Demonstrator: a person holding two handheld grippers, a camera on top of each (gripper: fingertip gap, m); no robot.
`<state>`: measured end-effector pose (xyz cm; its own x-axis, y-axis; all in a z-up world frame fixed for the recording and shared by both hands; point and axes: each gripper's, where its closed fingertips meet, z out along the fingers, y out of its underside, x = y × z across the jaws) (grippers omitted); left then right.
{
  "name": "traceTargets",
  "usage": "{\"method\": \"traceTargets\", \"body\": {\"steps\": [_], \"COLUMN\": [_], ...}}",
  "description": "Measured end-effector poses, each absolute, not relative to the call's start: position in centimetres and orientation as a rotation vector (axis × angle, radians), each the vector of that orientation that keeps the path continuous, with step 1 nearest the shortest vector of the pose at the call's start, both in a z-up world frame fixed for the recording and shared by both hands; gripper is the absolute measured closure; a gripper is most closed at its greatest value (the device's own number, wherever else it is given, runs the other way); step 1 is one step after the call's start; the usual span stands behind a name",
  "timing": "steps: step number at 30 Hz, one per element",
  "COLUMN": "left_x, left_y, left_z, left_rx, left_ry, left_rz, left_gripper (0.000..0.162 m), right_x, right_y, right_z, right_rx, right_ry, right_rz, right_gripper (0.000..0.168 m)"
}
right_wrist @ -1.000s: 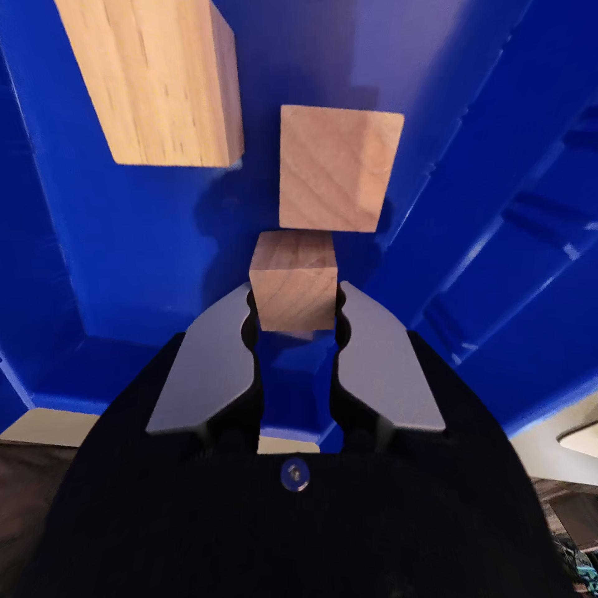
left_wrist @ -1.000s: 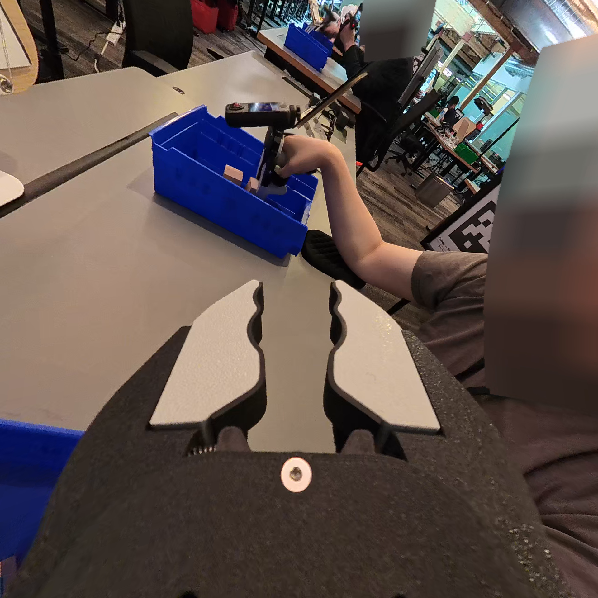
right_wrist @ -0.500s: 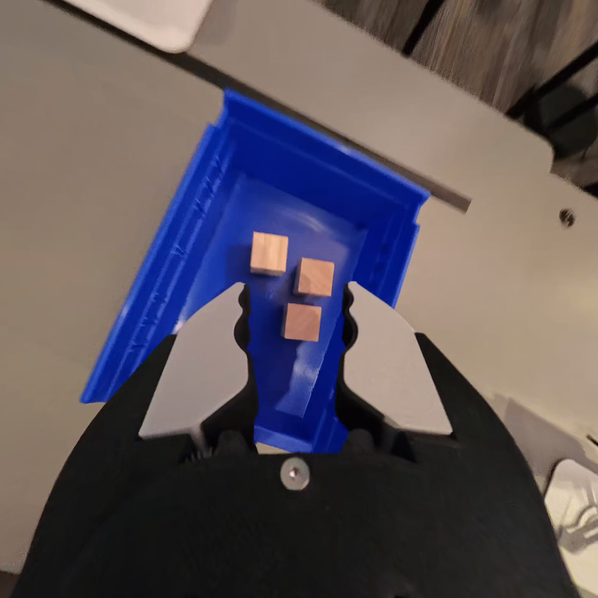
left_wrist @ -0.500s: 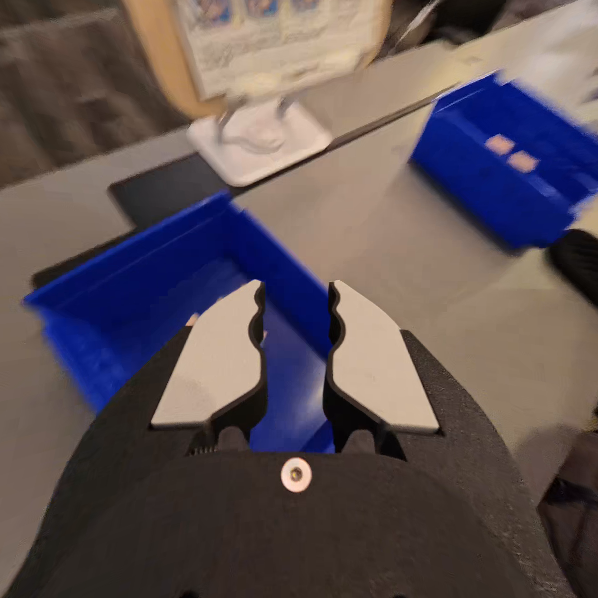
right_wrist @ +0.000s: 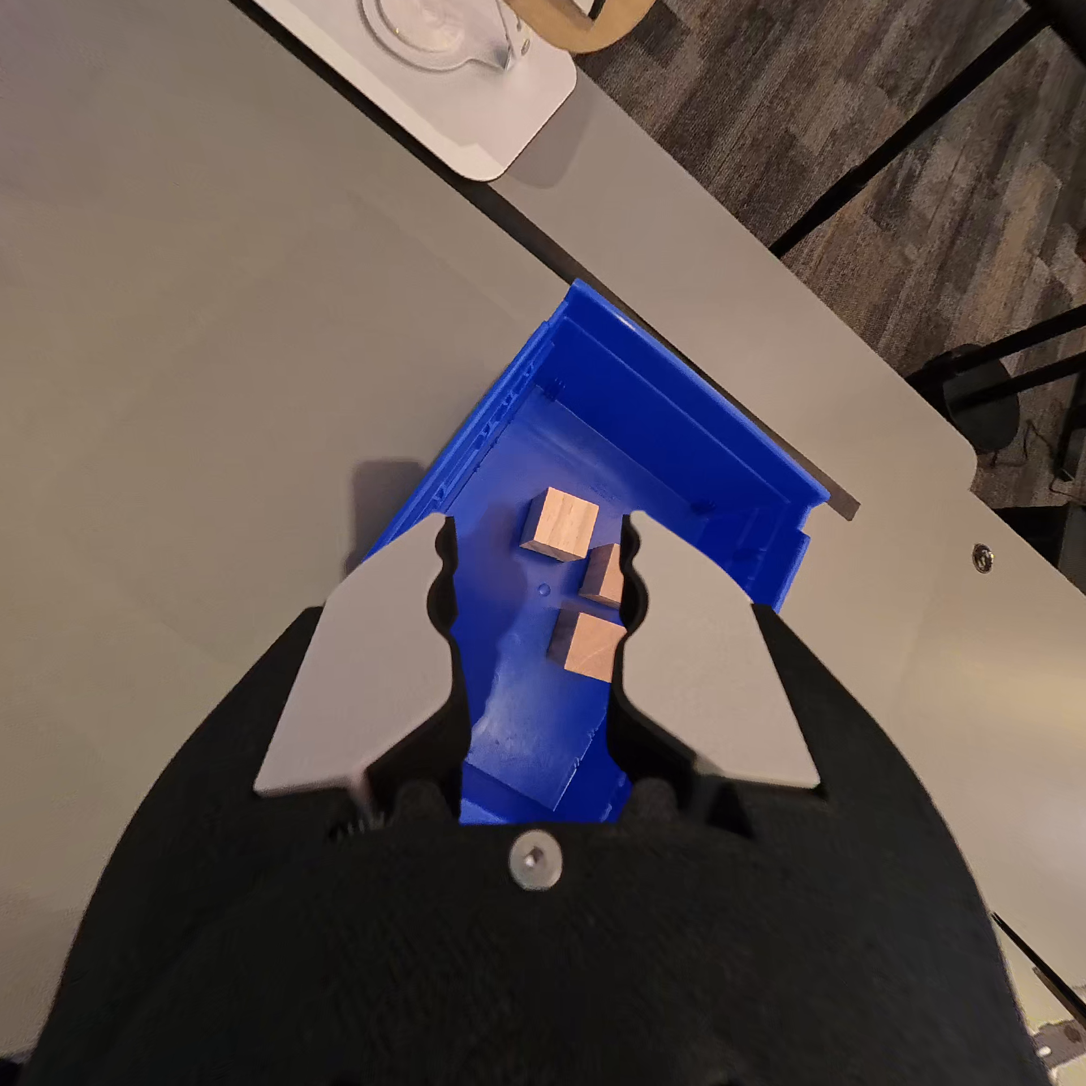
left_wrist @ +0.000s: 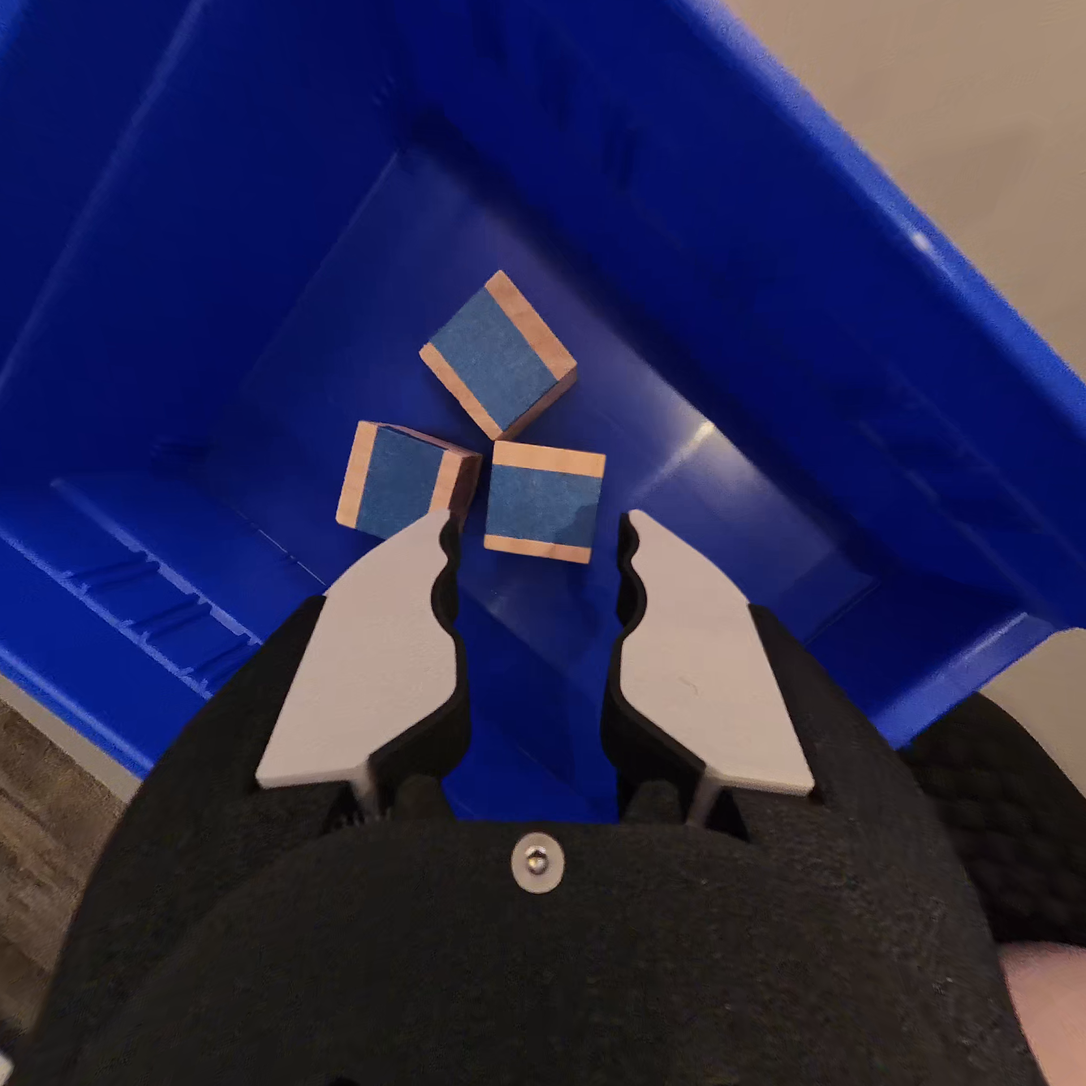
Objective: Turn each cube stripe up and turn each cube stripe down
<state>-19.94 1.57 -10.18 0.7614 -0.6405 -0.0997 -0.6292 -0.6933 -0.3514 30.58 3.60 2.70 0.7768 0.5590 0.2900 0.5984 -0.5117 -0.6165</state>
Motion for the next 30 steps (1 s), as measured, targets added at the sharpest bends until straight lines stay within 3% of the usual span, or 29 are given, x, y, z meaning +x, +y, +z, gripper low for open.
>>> {"method": "traceTargets", "body": {"steps": [23, 27, 30], "left_x": [-19.6, -20.1, -18.9], "left_y": [1.8, 1.3, 1.2], "left_z": [-13.7, -11.7, -7.3], "left_rx": [-2.693, -2.694, -2.557], "left_ry": [1.105, 1.039, 0.931], "left_rz": [0.091, 0.094, -0.040], "left_gripper": [0.117, 0.117, 0.117], "right_x": [29.7, 29.2, 27.8], "right_y": [3.5, 3.6, 3.5], "right_z": [0.9, 1.0, 1.4], "right_rx": [-2.287, -2.271, -2.221], "right_ry": [-0.949, -0.958, -0.987], "right_rz": [-0.068, -0.068, -0.030], "right_gripper": [0.115, 0.116, 0.116]}}
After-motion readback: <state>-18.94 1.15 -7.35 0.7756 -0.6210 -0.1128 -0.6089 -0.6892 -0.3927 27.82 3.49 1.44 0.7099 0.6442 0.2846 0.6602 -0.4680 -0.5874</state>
